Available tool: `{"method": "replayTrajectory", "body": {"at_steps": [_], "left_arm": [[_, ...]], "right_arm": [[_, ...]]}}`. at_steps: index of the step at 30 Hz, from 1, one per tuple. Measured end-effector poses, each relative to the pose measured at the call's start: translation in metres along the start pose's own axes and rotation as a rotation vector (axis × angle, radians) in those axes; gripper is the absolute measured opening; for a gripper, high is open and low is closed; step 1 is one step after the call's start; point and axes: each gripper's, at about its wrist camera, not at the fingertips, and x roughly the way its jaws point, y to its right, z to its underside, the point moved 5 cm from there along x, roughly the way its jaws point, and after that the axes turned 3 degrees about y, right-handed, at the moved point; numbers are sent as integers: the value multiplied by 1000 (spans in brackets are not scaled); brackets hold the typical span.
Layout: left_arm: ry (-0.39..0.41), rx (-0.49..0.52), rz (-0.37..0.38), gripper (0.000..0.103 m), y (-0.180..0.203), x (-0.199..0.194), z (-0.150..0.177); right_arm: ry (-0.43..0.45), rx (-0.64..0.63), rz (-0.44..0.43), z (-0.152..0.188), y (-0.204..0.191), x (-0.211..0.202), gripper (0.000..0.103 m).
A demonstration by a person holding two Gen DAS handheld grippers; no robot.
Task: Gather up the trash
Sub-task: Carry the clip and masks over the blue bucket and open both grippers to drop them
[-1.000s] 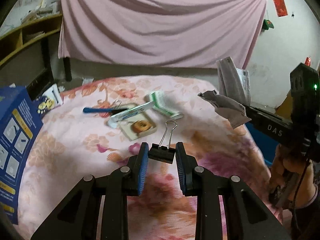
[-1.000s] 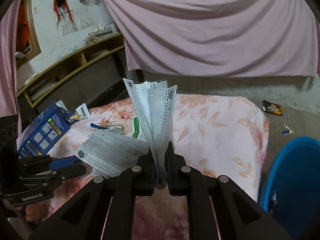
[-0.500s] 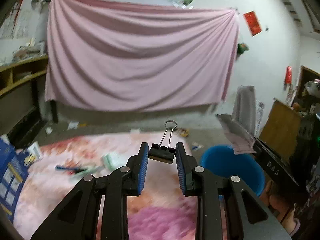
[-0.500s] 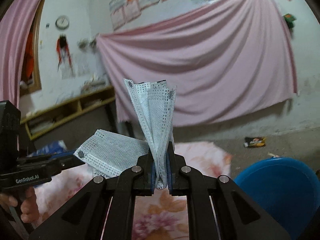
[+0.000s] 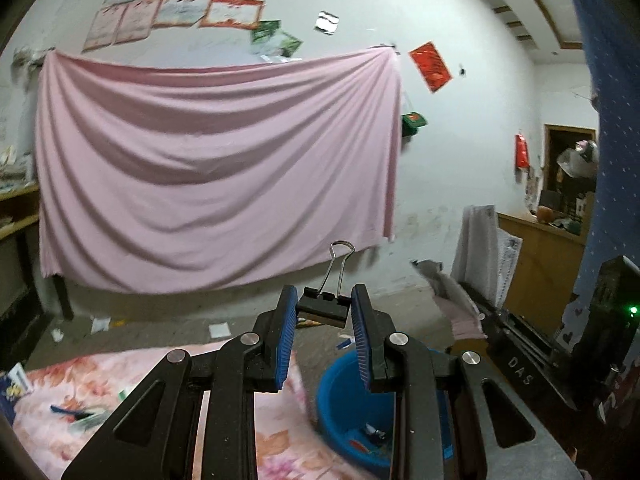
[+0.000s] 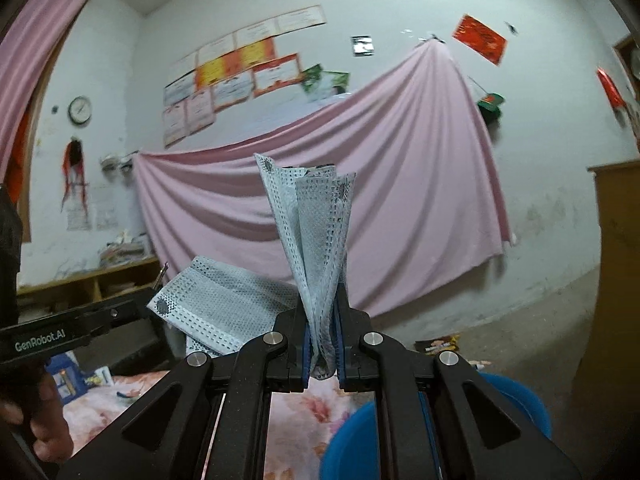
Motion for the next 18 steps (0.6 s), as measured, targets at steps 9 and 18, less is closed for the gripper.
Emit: {"method": "replayTrajectory", "body": {"at_steps": [9,18], "left_arm": [[-48,6,57,23,29,39,13],[-229,-9,64,23,50,87,44]], "right_arm": [[-33,34,121,-2,47,-14,8],[-217,93,223,21,82,1,8]]}}
